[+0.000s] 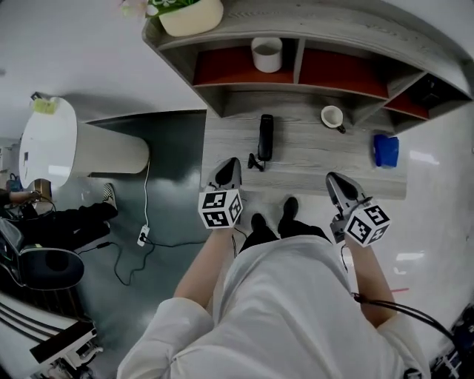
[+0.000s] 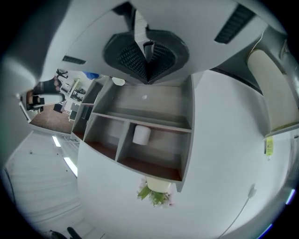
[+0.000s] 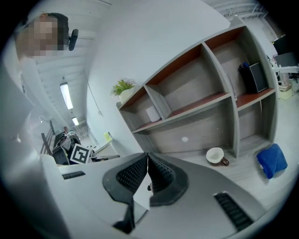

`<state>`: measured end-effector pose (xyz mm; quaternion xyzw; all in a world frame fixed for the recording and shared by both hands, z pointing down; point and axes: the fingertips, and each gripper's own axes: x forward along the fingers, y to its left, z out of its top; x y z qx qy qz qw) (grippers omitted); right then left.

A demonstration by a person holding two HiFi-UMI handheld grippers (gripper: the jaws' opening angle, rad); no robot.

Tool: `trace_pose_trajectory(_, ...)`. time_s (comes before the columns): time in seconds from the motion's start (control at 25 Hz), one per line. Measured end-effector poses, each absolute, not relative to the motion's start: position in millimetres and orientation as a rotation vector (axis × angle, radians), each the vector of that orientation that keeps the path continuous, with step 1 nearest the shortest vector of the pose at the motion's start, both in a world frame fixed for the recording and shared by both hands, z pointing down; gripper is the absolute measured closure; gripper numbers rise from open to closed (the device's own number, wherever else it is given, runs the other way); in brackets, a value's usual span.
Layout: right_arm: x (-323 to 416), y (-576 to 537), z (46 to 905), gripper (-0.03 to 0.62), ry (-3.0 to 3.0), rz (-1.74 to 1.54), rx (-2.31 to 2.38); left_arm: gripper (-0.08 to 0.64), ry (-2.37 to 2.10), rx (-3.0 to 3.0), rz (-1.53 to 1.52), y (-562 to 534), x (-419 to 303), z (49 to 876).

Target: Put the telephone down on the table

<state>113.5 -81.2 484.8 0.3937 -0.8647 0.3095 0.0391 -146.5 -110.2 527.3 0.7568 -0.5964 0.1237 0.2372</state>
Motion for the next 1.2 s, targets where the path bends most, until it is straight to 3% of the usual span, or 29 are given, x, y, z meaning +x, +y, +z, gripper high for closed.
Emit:
trace_pose_trajectory(0.6,49,-13,444,0.575,-2.629,0.696,1.362,0.552,-1.299,2.3,0.273,-40,-167,456)
trace_pose_trajectory(1.2,69,-2,416,0.575,-2.71,0.636,1.285,0.551,-1.256,2.305,0.129,-6,-147,422)
